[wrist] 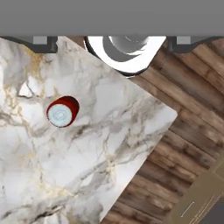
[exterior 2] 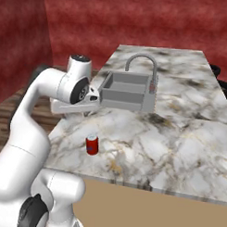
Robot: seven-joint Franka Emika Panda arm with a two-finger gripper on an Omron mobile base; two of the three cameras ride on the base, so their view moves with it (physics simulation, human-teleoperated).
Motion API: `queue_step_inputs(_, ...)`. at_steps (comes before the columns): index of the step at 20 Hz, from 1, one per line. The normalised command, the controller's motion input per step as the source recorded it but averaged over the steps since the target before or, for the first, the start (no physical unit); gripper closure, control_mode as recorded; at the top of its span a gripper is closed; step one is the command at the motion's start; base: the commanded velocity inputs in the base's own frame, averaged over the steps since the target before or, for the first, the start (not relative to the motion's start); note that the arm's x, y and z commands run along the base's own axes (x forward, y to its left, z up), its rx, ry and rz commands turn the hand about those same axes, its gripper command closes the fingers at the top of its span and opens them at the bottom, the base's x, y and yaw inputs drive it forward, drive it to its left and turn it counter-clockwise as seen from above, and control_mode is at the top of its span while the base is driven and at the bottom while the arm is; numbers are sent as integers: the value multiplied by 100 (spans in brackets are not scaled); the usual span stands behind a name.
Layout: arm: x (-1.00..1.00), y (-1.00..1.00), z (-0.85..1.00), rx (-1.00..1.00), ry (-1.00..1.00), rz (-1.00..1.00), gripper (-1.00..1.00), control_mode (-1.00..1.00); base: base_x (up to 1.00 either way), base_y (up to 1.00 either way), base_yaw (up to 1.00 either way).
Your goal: Pick the can from the counter and place it in the open cabinet.
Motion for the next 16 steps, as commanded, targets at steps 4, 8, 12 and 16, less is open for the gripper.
queue_step_inputs(4, -14, -11, -22, 7, -6, 19, -100, -100, 0, 0, 0)
queue_step_inputs(8, -8, -12, -12, 8, -7, 18, -100, -100, 0, 0, 0)
queue_step_inputs(12, -6, -8, -9, 7, -8, 17, -100, -100, 0, 0, 0)
queue_step_inputs(16, -4, -7, -12, 6, -9, 18, -100, -100, 0, 0, 0)
